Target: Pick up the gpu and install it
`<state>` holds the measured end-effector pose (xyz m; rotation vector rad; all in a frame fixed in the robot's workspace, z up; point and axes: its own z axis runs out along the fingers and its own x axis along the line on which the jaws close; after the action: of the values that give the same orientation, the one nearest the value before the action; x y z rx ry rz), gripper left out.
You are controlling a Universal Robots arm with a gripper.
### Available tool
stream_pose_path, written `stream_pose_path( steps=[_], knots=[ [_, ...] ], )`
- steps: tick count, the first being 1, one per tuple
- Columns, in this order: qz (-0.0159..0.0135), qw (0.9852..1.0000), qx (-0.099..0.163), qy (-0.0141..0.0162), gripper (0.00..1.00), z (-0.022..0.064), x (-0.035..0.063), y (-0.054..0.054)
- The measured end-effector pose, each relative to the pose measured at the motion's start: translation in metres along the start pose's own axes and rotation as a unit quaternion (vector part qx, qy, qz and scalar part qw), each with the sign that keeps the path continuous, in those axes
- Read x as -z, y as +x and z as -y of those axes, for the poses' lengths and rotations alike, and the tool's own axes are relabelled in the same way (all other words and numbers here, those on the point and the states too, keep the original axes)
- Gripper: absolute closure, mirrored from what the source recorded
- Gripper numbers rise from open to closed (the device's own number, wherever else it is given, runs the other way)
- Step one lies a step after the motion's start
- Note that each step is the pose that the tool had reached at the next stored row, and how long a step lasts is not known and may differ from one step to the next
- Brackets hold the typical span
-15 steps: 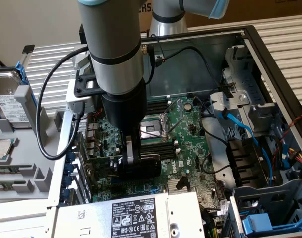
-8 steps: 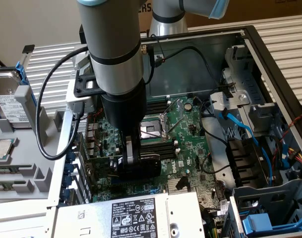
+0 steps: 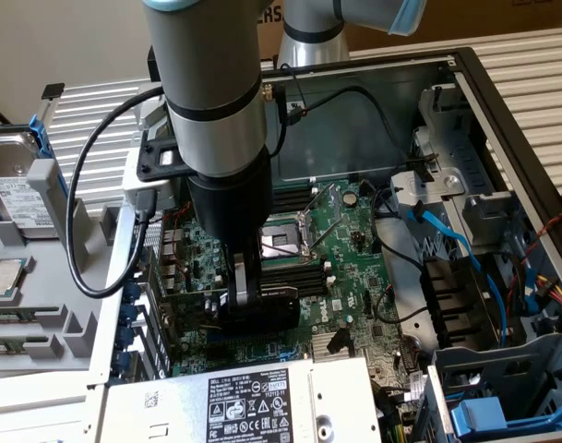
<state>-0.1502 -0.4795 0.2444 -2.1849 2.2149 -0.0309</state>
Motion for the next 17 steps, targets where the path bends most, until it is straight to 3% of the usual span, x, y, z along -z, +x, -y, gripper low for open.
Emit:
stream_pose_path(
  steps=[13, 15, 17],
  knots=[
    [-0.0003, 1.0000, 0.000, 0.0004, 0.72, -0.0011, -0.0002, 0.0000],
    [-0.0006, 1.0000, 0.000, 0.0003, 0.59, -0.0010, 0.0000, 0.0000],
    [-0.0006, 1.0000, 0.000, 0.0003, 0.59, -0.0010, 0.0000, 0.0000]
  ],
)
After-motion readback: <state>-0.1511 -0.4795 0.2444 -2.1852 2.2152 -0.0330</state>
